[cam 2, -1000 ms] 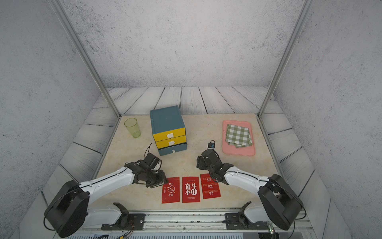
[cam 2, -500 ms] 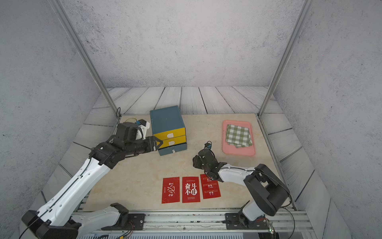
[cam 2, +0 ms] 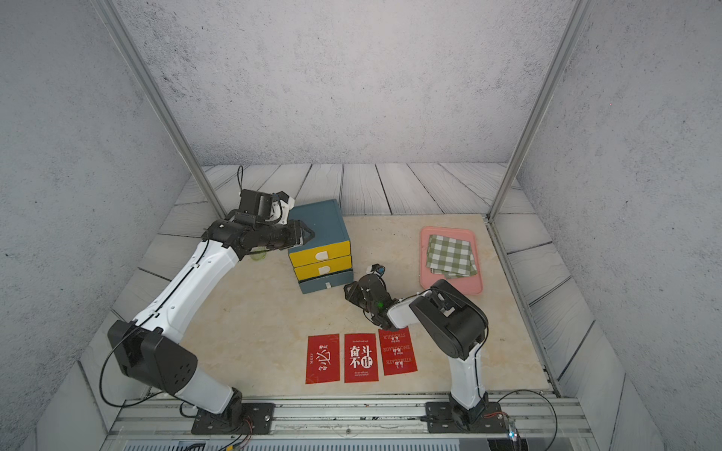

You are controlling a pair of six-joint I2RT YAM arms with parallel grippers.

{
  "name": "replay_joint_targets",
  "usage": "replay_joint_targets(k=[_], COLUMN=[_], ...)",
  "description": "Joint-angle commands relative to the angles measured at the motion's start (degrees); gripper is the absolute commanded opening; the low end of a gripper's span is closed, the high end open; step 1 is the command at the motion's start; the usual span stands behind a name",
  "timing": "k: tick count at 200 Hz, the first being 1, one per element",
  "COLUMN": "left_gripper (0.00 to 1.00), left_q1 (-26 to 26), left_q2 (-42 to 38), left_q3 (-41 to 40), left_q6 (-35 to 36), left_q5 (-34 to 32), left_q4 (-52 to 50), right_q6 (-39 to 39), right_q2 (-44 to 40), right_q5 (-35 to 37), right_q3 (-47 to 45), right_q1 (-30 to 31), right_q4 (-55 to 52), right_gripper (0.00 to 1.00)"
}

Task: Take the postcards out of the drawer
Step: Adjust the drawer in the storage box.

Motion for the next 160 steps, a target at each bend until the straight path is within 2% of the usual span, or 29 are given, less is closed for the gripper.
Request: replay_joint_targets(k=[1, 95, 129, 160], left_gripper=[0.48, 0.48, 0.48, 0.55], left_q1=[0.78, 1.14, 1.21, 2.14], left_q2=[1.37, 3.39, 3.06, 0.81], left_q3=[1.65, -1.52, -1.36, -0.82], left_q6=[1.55, 1.91, 1.82, 1.22], left_q5=[1.84, 3.44, 3.51, 3.15], left_q4=[0.72, 1.90, 1.89, 4.11], right_q6=[4.18, 6.64, 6.46, 4.40], right_q2=[4.45, 10.31, 9.93, 5.07], right_q5=[-0.56, -0.65, -1.00, -0.15], right_q3=[2.16, 7.76, 7.51, 3.69], right_q1=[0.28, 0.39, 0.45, 1.04], right_q4=[7.85, 9.65, 9.34, 7.84], right_gripper=[0.43, 0.42, 0.42, 0.42])
